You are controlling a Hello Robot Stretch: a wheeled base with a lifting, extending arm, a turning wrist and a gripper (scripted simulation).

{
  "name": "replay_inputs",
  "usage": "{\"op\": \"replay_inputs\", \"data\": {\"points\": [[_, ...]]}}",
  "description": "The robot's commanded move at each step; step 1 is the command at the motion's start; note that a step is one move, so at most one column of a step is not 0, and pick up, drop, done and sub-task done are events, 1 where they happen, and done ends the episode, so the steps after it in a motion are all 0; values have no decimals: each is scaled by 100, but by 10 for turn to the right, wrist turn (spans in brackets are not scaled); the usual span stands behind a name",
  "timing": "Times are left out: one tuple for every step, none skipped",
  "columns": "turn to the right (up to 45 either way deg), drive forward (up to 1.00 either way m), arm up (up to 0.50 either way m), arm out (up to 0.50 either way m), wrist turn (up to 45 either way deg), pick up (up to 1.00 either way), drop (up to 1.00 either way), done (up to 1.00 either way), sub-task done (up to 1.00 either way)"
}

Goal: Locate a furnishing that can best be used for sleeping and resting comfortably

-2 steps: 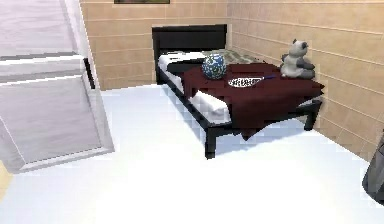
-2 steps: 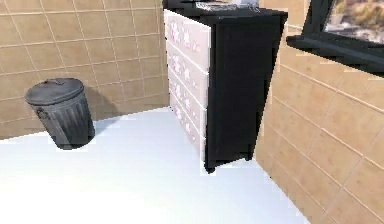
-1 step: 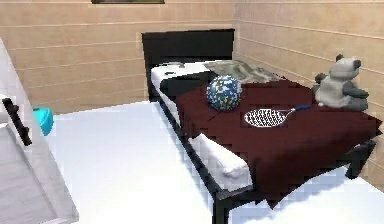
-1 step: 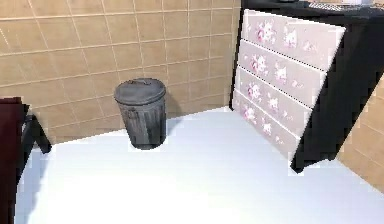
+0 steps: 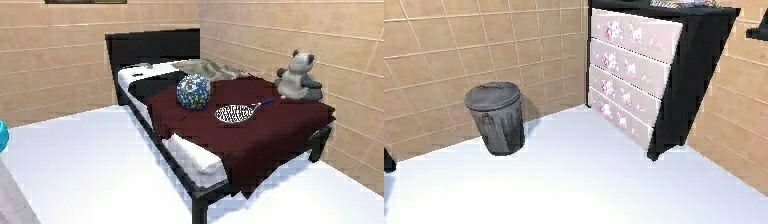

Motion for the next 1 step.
{"op": "replay_inputs", "data": {"points": [[0, 0, 0, 0, 0, 0, 0, 100, 0]]}}
